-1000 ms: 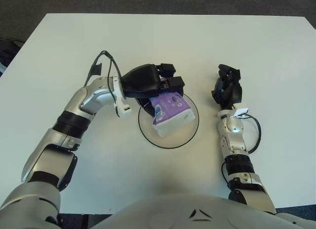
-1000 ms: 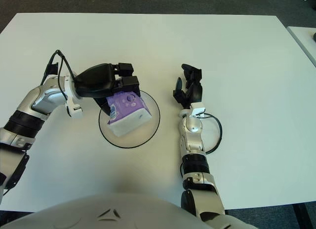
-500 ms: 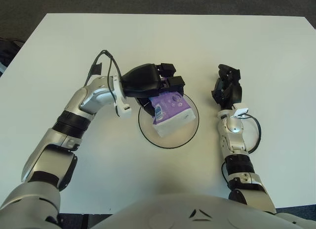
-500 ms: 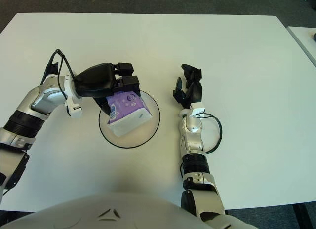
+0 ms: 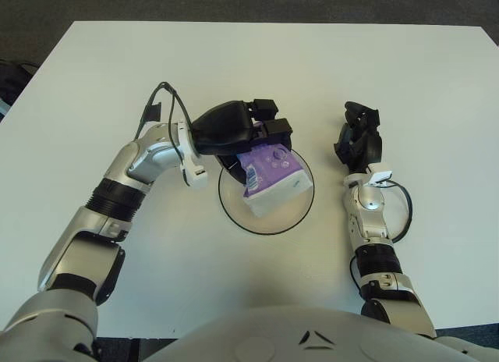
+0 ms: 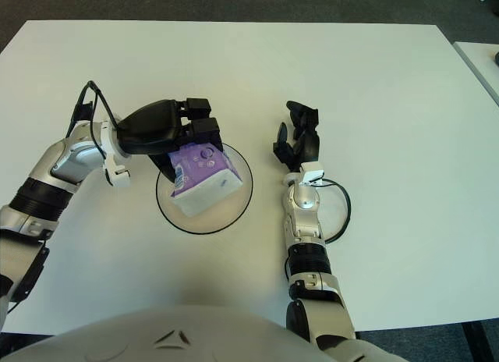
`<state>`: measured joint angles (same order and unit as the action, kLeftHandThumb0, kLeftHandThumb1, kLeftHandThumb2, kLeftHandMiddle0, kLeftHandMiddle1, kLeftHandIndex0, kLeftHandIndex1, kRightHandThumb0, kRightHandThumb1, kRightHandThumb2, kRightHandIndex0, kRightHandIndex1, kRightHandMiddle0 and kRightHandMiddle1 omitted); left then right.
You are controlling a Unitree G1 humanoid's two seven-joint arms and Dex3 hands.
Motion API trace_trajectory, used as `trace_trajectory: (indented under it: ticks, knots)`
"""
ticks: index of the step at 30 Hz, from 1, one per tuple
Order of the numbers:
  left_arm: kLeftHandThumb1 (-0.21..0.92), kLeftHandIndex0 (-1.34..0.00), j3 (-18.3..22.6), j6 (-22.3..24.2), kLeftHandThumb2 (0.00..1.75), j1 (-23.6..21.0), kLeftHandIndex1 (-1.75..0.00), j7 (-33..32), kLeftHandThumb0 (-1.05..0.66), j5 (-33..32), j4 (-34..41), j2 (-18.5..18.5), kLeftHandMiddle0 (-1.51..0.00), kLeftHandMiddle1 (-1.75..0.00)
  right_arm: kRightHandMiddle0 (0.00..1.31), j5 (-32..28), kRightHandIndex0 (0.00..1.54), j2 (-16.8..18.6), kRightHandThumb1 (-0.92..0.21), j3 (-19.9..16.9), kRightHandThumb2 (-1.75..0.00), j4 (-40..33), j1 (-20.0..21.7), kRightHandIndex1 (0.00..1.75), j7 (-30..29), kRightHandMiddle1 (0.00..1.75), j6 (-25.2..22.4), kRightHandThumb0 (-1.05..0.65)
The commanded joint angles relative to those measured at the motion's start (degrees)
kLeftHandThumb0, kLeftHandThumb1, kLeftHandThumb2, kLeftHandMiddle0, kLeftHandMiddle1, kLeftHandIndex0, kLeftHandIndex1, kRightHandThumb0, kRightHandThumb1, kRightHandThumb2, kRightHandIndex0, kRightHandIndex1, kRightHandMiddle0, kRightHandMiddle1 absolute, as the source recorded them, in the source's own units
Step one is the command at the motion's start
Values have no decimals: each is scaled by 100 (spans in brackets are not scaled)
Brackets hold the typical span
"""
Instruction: Put the tissue paper into the plate.
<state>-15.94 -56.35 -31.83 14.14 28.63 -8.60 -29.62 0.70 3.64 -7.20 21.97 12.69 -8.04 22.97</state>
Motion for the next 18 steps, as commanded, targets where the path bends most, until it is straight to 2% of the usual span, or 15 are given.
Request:
trace_trajectory:
  ticks: [1,3,5,6,7,9,11,13,18]
  knots:
    - [61,-40,95,127,94,145,-175,-90,-41,93,85,30,-81,-175,0,-100,24,82,-92,-42,-69,801,-696,54,0,114,-477,-54]
    - [68,-34,71,245,84,160,-175,8,-39,47,108,5,-71,-175,0,-105,24,87,-92,-47,-69,804,-691,54,-2,114,-478,-54]
    - [78,-29,32,370,71,165,-175,144,-38,3,146,-53,-47,-175,0,-106,24,90,-92,-49,-69,802,-689,54,-4,114,-479,-53]
    - [83,-25,-9,488,64,161,-175,302,-37,-18,198,-127,-33,-162,0,-103,24,94,-92,-49,-70,795,-688,54,-10,114,-481,-53]
    - [86,-16,-36,568,62,159,-156,410,-50,-32,235,-177,-22,-139,0,-100,23,98,-92,-48,-70,794,-687,54,-15,116,-480,-53]
    - [89,-8,-83,629,61,158,-138,538,-62,135,218,-287,-13,-118,0,-67,23,113,-92,-32,-70,764,-691,53,-54,117,-476,-53]
    - [91,-3,-141,705,65,137,-104,714,-71,441,296,-429,-6,-73,3,31,24,127,-90,-1,-71,718,-703,54,-162,118,-467,-51]
    - [91,-2,-166,765,68,125,-89,807,-74,535,363,-485,-5,-53,4,74,24,129,-89,14,-72,702,-707,55,-221,119,-477,-50]
    - [92,0,-196,801,75,123,-63,846,-77,524,328,-512,-2,-25,5,88,26,129,-84,33,-76,677,-704,60,-302,119,-565,-48]
